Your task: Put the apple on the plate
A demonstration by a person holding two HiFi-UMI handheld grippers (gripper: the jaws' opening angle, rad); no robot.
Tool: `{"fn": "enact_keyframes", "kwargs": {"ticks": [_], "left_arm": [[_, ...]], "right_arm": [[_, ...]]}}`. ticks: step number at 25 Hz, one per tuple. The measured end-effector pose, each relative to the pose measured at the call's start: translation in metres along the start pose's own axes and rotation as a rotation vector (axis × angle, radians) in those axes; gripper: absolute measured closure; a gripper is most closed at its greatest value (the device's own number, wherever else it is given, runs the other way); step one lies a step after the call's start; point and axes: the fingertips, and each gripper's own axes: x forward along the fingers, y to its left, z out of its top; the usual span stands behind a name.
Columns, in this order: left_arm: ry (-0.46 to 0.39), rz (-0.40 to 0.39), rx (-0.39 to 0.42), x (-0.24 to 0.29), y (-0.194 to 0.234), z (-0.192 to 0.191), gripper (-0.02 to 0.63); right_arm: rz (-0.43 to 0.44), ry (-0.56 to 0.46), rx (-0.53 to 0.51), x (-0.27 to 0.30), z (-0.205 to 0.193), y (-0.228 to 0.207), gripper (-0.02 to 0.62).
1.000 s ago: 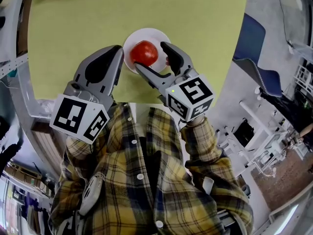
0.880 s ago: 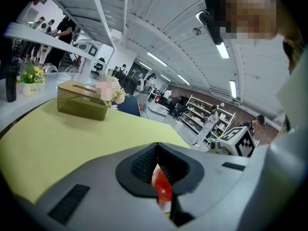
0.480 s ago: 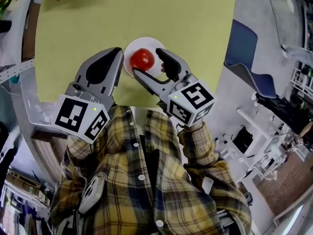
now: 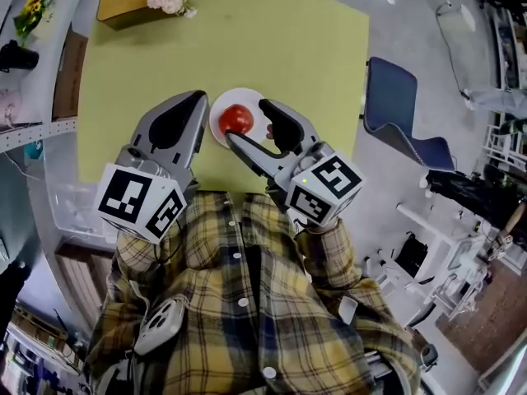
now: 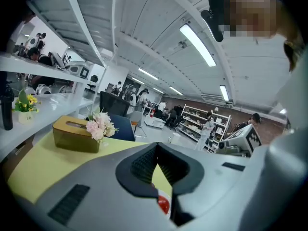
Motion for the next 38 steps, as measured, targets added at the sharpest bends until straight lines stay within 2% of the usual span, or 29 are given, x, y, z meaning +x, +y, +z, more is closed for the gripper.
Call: {"fn": "enact_keyframes", "kwargs": {"ticks": [7, 10, 14, 21, 25, 29, 38], "left_arm": [[-0.083, -0.028, 0.072, -0.011, -0.028, 0.049, 0.6], [-0.102, -0.035, 0.094, -0.015, -0.036, 0.06, 0.6], [-0.107, -0.063, 0.108, -0.016, -0.047, 0.063, 0.6], [-0.084, -0.115, 0.104, -0.018, -0.066, 0.054, 0.6], [-0.066, -0.139, 0.102, -0.018, -0.073, 0.049, 0.6], [-0.063, -0.149, 0.098, -0.016, -0.079, 0.05, 0.6], [-0.072, -0.159, 0.092, -0.015, -0.082, 0.051, 0.6]], "right_arm": [[0.047, -0.116, -0.079, -0.027, 0.053, 0.042, 0.344], [0.07, -0.163, -0.102, -0.037, 0.072, 0.059, 0.408], [0.106, -0.202, -0.086, -0.044, 0.083, 0.071, 0.453], [0.064, -0.232, -0.036, -0.049, 0.082, 0.067, 0.542], [0.018, -0.246, -0.029, -0.055, 0.082, 0.062, 0.564], [-0.027, -0.256, -0.07, -0.065, 0.087, 0.057, 0.584], [-0.067, -0.218, -0.104, -0.069, 0.088, 0.054, 0.598]]}}
